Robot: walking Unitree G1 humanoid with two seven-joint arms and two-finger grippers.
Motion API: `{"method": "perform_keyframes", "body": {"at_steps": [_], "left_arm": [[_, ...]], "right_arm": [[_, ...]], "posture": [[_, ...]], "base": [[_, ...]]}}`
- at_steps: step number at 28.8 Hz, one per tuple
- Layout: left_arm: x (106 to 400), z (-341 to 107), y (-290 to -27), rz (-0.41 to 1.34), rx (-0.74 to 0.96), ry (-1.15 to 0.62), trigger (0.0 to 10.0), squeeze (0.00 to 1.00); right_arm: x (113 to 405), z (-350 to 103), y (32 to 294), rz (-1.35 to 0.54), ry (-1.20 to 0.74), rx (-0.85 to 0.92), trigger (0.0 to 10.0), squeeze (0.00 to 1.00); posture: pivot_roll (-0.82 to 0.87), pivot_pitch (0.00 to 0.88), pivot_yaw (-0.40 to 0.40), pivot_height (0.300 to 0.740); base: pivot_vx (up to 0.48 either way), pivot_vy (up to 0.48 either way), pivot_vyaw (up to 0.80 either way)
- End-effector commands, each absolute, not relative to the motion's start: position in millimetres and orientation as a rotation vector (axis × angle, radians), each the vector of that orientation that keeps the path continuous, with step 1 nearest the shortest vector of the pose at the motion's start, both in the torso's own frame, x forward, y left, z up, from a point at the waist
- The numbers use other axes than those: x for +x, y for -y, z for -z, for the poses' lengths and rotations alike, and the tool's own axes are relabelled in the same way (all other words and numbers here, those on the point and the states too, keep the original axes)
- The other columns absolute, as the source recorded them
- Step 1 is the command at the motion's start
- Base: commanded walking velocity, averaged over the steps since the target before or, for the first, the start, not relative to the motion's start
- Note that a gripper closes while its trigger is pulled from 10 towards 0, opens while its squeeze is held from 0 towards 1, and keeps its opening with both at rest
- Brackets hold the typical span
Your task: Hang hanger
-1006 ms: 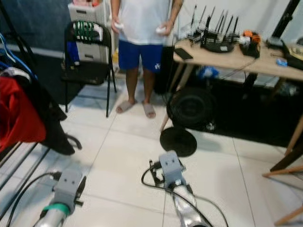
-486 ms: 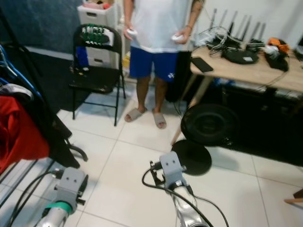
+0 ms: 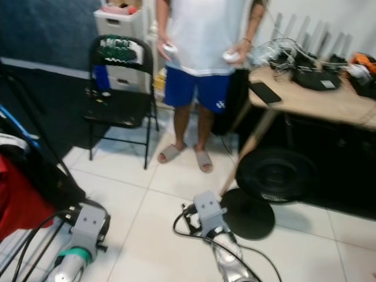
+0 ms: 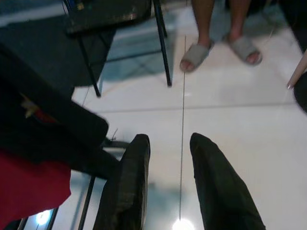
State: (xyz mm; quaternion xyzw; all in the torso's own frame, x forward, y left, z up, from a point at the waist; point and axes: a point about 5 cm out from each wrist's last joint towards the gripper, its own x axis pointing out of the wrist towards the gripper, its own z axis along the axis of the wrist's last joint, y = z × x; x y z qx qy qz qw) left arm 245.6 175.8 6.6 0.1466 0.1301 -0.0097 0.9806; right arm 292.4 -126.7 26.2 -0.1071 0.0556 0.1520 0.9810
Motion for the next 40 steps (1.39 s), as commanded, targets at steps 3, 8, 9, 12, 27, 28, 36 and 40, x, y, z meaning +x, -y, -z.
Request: {"method": "perform_keyframes", "body": {"at_steps": [3,8,9,12,27,28,36,40], "left_arm": [[238.8,2.8,-173.2,0.05,0.27,-0.317,10.0,0.0],[235.1,8.0,-168.8,0.111,0.24,-0.353,10.0,0.0],[235.1,8.0,-168.8,0.111,0.24,-0.353,10.0,0.0],[234.2,8.9,-166.3,0.15,0.216,-0.357,10.0,0.0],[229.4,18.6,-162.6,0.258,0.244,-0.412,10.0,0.0],[229.5,18.8,-162.7,0.255,0.248,-0.411,10.0,0.0],[230.4,18.5,-164.8,0.229,0.265,-0.409,10.0,0.0],[232.2,17.0,-168.0,0.187,0.282,-0.399,10.0,0.0]], "right_arm": [[283.7,-15.6,126.1,-0.322,-0.157,-0.226,10.0,0.0],[278.5,-7.0,132.6,-0.317,-0.209,-0.225,10.0,0.0],[278.5,-7.0,132.6,-0.317,-0.209,-0.225,10.0,0.0],[273.8,-0.2,138.4,-0.301,-0.245,-0.251,10.0,0.0],[263.3,9.6,142.7,-0.307,-0.283,-0.268,10.0,0.0],[264.1,8.7,141.9,-0.31,-0.279,-0.268,10.0,0.0],[267.2,5.8,139.7,-0.318,-0.263,-0.27,10.0,0.0],[267.7,5.1,138.8,-0.32,-0.258,-0.269,10.0,0.0]], "posture": [[-0.07,0.0,0.042,0.74],[-0.07,0.0,0.042,0.74],[-0.07,0.0,0.042,0.74],[-0.07,0.0,0.042,0.74],[-0.08,0.0,0.047,0.74],[-0.08,0.0,0.046,0.74],[-0.07,0.0,0.045,0.74],[-0.07,0.0,0.045,0.74]], "base": [[0.0,0.0,0.0],[0.0,0.0,0.16],[0.0,0.0,0.8],[0.0,0.0,0.8],[0.0,0.0,0.8],[0.0,0.0,0.8],[0.0,0.0,0.8],[0.0,0.0,0.79]]}}
